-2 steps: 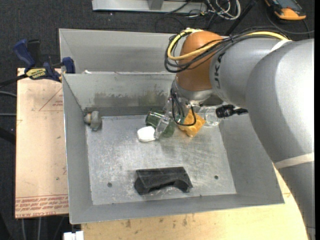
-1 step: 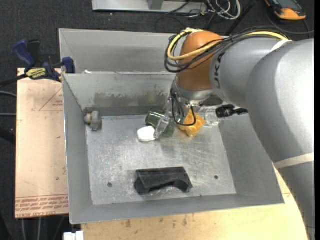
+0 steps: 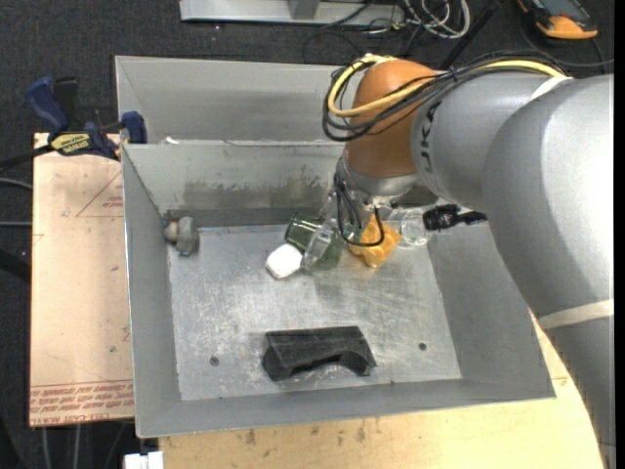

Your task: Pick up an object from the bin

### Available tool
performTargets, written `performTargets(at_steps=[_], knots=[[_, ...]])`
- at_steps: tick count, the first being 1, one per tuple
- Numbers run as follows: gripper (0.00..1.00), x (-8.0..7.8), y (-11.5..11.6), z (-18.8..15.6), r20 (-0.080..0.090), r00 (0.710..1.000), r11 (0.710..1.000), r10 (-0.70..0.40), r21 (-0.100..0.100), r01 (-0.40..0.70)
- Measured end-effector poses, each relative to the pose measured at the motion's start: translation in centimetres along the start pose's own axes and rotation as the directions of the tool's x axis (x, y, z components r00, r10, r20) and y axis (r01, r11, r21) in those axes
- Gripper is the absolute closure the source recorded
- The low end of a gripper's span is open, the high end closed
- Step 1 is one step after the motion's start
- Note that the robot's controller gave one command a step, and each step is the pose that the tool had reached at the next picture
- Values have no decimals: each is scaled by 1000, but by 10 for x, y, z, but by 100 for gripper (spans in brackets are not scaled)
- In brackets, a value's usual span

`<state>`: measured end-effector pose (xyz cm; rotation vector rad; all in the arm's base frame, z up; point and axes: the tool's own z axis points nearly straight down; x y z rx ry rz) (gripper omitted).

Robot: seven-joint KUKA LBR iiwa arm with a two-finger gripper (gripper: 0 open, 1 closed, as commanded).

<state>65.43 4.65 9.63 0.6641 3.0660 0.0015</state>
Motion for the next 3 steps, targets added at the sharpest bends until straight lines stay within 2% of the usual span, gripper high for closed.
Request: performTargets(at_steps=[1,2,3], knots=[[100,2,-1,-16,-5,1000,1000,0,2,0],[100,0,1,-28,0,1000,1000,-1,-1,1],[100,1,0,-36,-3,1000,1000,-1,1,1]])
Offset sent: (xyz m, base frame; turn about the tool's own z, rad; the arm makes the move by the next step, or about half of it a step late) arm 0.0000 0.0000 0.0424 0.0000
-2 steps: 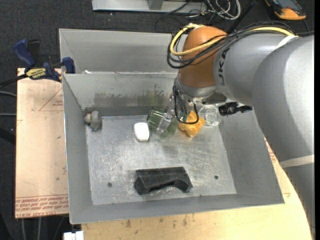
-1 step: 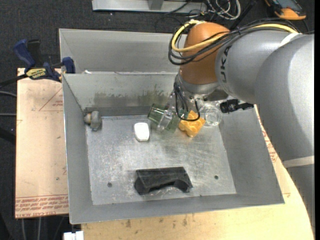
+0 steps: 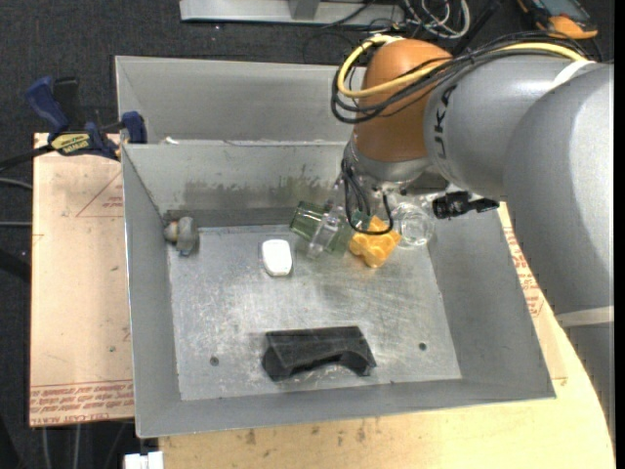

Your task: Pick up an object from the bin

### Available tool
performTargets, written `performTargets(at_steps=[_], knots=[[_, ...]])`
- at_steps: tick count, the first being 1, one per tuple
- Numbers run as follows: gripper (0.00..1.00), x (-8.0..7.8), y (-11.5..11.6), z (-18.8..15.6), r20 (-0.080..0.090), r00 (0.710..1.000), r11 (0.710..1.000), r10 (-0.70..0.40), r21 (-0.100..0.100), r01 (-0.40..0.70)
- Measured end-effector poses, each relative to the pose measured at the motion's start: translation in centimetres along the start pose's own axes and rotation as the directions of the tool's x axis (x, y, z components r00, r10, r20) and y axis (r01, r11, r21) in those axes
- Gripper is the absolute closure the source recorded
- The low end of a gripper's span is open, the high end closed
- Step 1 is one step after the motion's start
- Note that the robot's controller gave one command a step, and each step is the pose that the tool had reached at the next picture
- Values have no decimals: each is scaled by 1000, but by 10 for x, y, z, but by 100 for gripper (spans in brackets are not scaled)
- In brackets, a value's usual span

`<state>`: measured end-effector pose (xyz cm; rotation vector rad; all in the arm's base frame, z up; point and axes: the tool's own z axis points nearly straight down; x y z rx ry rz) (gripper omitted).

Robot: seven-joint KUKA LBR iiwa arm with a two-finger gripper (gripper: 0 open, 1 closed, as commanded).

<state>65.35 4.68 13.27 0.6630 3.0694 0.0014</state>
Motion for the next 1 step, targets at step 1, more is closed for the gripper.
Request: performTargets(at_steps=[1], knots=[[100,0,0,-11,0,1000,1000,-1,0,1]])
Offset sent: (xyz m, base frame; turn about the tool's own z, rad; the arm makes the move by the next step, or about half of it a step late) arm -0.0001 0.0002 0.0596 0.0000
